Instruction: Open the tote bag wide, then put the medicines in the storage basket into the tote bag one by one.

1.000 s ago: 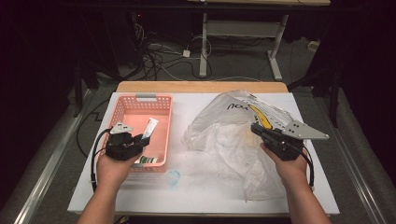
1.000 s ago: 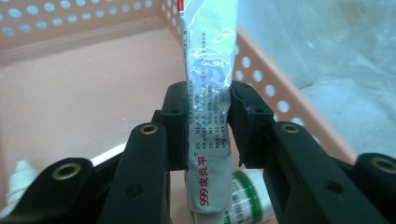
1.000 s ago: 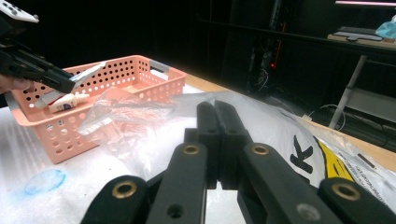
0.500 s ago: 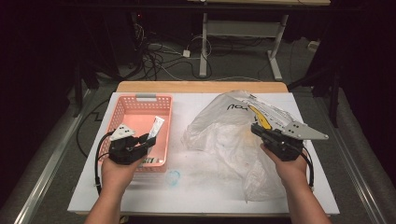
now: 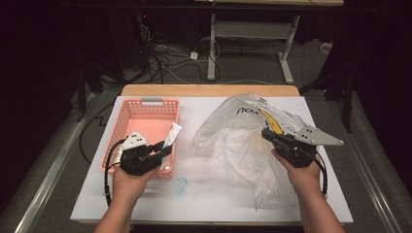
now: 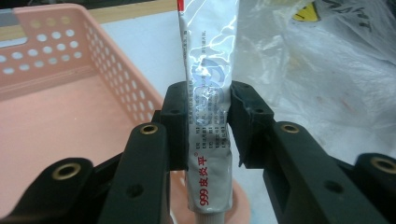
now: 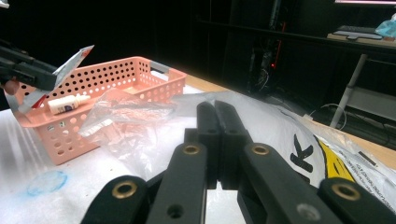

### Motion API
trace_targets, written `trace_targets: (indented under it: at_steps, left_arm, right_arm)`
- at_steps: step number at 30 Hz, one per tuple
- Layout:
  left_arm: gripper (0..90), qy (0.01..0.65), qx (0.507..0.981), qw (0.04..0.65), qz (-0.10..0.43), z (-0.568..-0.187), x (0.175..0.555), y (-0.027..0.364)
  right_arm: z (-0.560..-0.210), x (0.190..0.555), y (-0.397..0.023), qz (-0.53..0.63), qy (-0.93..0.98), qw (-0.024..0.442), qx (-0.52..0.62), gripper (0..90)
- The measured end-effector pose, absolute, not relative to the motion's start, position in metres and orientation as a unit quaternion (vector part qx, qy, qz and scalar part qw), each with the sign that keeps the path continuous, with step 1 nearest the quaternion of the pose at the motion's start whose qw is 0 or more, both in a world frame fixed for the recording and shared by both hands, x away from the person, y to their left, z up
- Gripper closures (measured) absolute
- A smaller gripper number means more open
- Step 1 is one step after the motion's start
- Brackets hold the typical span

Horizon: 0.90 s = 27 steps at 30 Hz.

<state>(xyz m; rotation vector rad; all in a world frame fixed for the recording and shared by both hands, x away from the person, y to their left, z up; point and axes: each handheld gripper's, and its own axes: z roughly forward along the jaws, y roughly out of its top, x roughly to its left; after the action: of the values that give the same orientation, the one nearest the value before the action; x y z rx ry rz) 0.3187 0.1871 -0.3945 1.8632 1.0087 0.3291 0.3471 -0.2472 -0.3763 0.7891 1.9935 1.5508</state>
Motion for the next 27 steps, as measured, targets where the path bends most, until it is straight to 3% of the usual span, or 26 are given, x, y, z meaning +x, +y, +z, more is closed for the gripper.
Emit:
trace_targets:
  at_steps: [27]
  left_arm:
    - [67.7, 0.352, 0.794, 0.485, 0.100, -0.395, 0.307, 0.129]
  right_arm:
    - [-0.376, 0.349, -0.247, 0.570, 0.731, 0.242, 0.288, 90.0]
